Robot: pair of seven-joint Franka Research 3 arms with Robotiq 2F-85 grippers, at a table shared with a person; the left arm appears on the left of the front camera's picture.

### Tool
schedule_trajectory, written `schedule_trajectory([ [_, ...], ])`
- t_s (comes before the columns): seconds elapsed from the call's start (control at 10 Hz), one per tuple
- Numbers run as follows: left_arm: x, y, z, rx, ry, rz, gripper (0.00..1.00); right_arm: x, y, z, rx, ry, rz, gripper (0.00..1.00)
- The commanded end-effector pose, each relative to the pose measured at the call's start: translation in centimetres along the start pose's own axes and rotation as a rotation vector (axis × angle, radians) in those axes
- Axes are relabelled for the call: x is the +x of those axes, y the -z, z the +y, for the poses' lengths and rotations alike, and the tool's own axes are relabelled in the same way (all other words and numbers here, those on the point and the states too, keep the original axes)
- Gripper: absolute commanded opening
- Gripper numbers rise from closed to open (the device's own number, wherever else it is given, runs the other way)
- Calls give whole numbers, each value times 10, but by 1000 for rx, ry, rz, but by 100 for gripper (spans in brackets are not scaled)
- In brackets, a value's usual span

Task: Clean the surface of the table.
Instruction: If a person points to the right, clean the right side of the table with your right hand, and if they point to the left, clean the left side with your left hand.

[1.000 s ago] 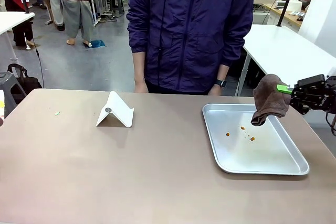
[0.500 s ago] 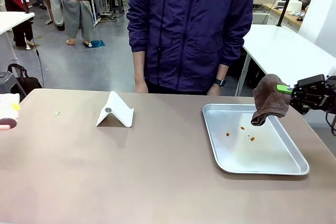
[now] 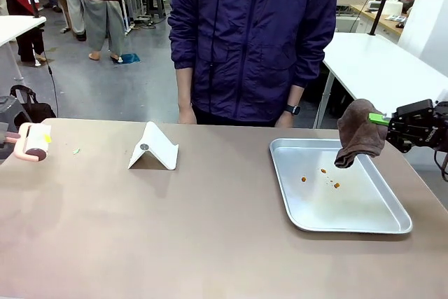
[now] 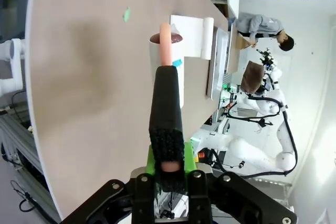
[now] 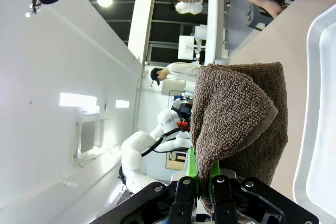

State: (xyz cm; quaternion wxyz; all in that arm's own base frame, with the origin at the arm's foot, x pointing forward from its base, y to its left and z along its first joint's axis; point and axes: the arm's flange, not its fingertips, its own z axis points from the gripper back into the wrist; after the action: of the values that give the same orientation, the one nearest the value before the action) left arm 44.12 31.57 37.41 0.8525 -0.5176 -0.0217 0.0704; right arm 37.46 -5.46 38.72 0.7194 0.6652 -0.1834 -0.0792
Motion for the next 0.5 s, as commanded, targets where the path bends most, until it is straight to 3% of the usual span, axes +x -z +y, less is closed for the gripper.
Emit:
schedule_trajectory([
  [0.0, 24, -4, 13, -40, -62, -2, 22, 0, -1, 3, 2, -7, 2, 0],
  [0.4, 54, 9, 38, -17, -102, -26, 22, 0, -1, 3, 2, -7, 2, 0],
])
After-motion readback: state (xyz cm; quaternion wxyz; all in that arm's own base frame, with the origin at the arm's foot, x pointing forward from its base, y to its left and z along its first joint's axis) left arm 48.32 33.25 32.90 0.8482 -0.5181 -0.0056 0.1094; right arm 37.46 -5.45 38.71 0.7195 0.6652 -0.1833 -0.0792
